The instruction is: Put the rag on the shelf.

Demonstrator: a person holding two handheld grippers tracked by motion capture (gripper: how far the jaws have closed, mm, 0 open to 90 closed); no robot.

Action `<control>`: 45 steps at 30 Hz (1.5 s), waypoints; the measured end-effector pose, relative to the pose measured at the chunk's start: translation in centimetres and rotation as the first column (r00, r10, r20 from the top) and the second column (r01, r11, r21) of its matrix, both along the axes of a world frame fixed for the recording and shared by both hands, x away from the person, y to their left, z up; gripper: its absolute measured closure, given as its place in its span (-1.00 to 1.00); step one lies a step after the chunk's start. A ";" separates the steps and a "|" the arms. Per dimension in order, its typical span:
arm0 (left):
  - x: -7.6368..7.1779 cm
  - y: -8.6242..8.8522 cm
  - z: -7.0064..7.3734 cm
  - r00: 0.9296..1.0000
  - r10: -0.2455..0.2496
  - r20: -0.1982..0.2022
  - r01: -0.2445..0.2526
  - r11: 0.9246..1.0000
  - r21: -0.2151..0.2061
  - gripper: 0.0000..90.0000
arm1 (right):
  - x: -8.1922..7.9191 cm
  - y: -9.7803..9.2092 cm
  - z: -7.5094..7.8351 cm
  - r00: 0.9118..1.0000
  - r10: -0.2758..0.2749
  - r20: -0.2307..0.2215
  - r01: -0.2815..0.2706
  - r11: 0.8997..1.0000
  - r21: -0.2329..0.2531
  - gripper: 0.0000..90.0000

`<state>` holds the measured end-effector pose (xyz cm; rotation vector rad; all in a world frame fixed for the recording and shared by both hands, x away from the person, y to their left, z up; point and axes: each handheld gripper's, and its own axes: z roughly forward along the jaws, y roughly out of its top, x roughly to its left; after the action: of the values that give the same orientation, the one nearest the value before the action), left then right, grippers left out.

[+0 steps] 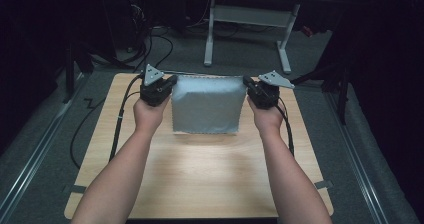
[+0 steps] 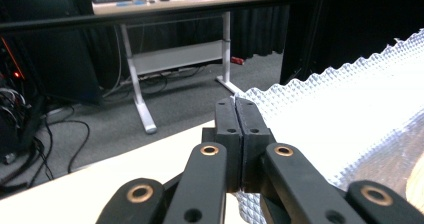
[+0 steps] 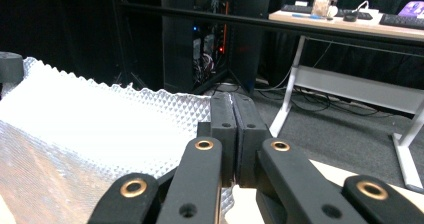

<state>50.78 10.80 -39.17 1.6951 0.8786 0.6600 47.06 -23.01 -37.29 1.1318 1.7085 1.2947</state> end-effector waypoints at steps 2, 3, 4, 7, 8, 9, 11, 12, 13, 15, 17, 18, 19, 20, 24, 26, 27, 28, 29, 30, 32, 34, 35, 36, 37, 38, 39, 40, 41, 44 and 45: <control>0.3 -0.1 -0.4 1.000 -0.004 -0.024 0.004 1.000 0.009 1.00 | 0.3 0.0 -0.3 1.000 -0.001 -0.012 0.001 1.000 -0.007 0.99; 0.4 -0.1 -0.7 0.999 -0.006 -0.038 0.006 1.000 0.014 1.00 | 0.5 0.0 -0.5 1.000 0.000 -0.022 0.000 1.000 -0.010 0.99; 0.6 -0.1 -1.0 0.999 -0.011 -0.051 0.012 1.000 0.019 1.00 | 0.7 0.0 -0.8 0.999 -0.003 -0.032 0.003 1.000 -0.020 0.99; 0.8 0.2 -1.7 0.996 -0.040 -0.081 0.040 0.999 -0.006 1.00 | 1.2 -0.1 -1.7 0.998 -0.002 -0.063 0.001 1.000 -0.015 0.99; 0.8 0.3 -2.0 0.995 -0.045 -0.086 0.044 0.999 -0.011 1.00 | 1.3 -0.1 -2.0 0.998 0.002 -0.068 -0.003 1.000 -0.015 0.99; 0.8 0.4 -2.3 0.994 -0.049 -0.094 0.048 0.999 -0.011 1.00 | 1.4 -0.1 -2.3 0.997 0.004 -0.076 -0.005 1.000 -0.015 0.99; 0.8 0.5 -2.8 0.993 -0.051 -0.107 0.051 0.999 -0.006 1.00 | 1.5 -0.1 -3.0 0.996 0.008 -0.091 -0.010 1.000 -0.021 0.99; 0.8 0.5 -3.2 0.992 -0.053 -0.116 0.052 0.999 -0.008 1.00 | 1.5 0.0 -3.2 0.995 0.011 -0.096 -0.014 1.000 -0.027 0.99; 0.8 0.5 -3.4 0.991 -0.055 -0.121 0.054 0.999 -0.008 1.00 | 1.5 0.0 -3.6 0.995 0.013 -0.098 -0.015 1.000 -0.023 0.99; 0.7 0.4 -4.0 0.989 -0.062 -0.137 0.062 0.998 -0.006 1.00 | 1.5 0.0 -3.9 0.994 0.015 -0.105 -0.016 1.000 -0.013 0.99; 0.6 0.3 -4.6 0.986 -0.070 -0.149 0.069 0.998 -0.013 1.00 | 1.5 0.1 -4.3 0.993 0.023 -0.112 -0.024 1.000 -0.007 0.99; 0.6 0.3 -4.8 0.985 -0.074 -0.155 0.073 0.997 -0.014 1.00 | 1.4 0.1 -4.5 0.993 0.029 -0.117 -0.029 1.000 -0.001 0.99; 0.5 0.2 -5.1 0.984 -0.079 -0.163 0.077 0.997 -0.017 1.00 | 1.4 0.1 -4.7 0.992 0.032 -0.121 -0.032 0.999 0.003 0.99; 0.5 0.2 -5.4 0.981 -0.086 -0.176 0.084 0.996 -0.019 1.00 | 1.3 0.2 -4.9 0.991 0.033 -0.129 -0.033 0.999 0.003 0.99; 0.3 -0.2 -6.1 0.977 -0.103 -0.186 0.101 0.995 -0.017 1.00 | 1.2 0.6 -5.6 0.990 0.045 -0.133 -0.044 0.999 0.004 0.99; 0.3 -0.2 -6.6 0.975 -0.107 -0.195 0.103 0.994 -0.029 1.00 | 1.2 0.7 -5.8 0.990 0.050 -0.130 -0.049 0.999 0.014 0.99; 0.3 -0.2 -6.9 0.974 -0.106 -0.201 0.103 0.994 -0.030 1.00 | 1.2 0.7 -5.9 0.990 0.051 -0.128 -0.050 0.999 0.016 0.99; 0.3 -0.2 -7.1 0.973 -0.108 -0.206 0.104 0.994 -0.031 1.00 | 1.2 0.8 -6.1 0.990 0.052 -0.134 -0.050 0.999 0.018 0.99; 0.3 -0.1 -7.3 0.972 -0.108 -0.210 0.104 0.994 -0.029 1.00 | 1.2 0.7 -6.2 0.989 0.053 -0.137 -0.051 0.999 0.020 0.99; 0.2 -0.1 -7.6 0.969 -0.111 -0.221 0.108 0.994 -0.025 1.00 | 1.3 0.7 -6.4 0.989 0.052 -0.140 -0.049 0.999 0.023 0.99; 0.2 -0.1 -8.3 0.967 -0.111 -0.230 0.109 0.994 -0.023 1.00 | 1.3 0.6 -6.8 0.987 0.050 -0.151 -0.047 0.999 0.026 0.99; 0.1 -0.1 -8.8 0.964 -0.110 -0.243 0.108 0.994 -0.021 1.00 | 1.4 0.5 -7.2 0.985 0.048 -0.163 -0.045 0.999 0.024 0.99; 0.1 0.0 -9.2 0.961 -0.110 -0.253 0.109 0.994 -0.021 1.00 | 1.4 0.5 -7.5 0.984 0.047 -0.174 -0.044 0.999 0.022 0.99; 0.1 0.0 -9.3 0.960 -0.109 -0.259 0.108 0.994 -0.019 1.00 | 1.4 0.5 -7.8 0.983 0.044 -0.180 -0.042 0.999 0.015 0.99; 0.0 0.0 -9.5 0.960 -0.110 -0.258 0.109 0.994 -0.019 1.00 | 1.4 0.5 -7.9 0.982 0.044 -0.184 -0.043 0.999 0.012 0.99; 0.0 0.0 -9.7 0.959 -0.111 -0.259 0.109 0.994 -0.022 1.00 | 1.4 0.5 -8.1 0.981 0.042 -0.190 -0.041 0.999 0.010 0.99; -0.1 0.0 -9.9 0.959 -0.114 -0.261 0.110 0.994 -0.027 1.00 | 1.4 0.5 -8.3 0.981 0.043 -0.191 -0.042 0.999 0.009 0.99; -0.2 0.0 -9.9 0.958 -0.115 -0.263 0.112 0.993 -0.026 1.00 | 1.5 0.5 -8.5 0.979 0.042 -0.198 -0.040 0.999 0.014 0.99; -0.3 0.0 -10.0 0.958 -0.116 -0.263 0.113 0.993 -0.026 1.00 | 1.5 0.5 -8.7 0.980 0.041 -0.194 -0.039 0.999 0.017 0.99; -0.6 -0.1 -10.3 0.958 -0.123 -0.261 0.119 0.992 -0.030 0.99 | 1.5 0.2 -9.3 0.977 0.032 -0.209 -0.027 0.999 0.026 0.99; -0.6 -0.2 -10.3 0.958 -0.125 -0.260 0.122 0.992 -0.029 0.99 | 1.6 0.1 -9.5 0.977 0.029 -0.211 -0.024 0.999 0.026 0.98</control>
<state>50.16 10.63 -49.45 1.8366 0.9481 0.3500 48.62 -22.91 -46.82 1.3033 1.8712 1.2506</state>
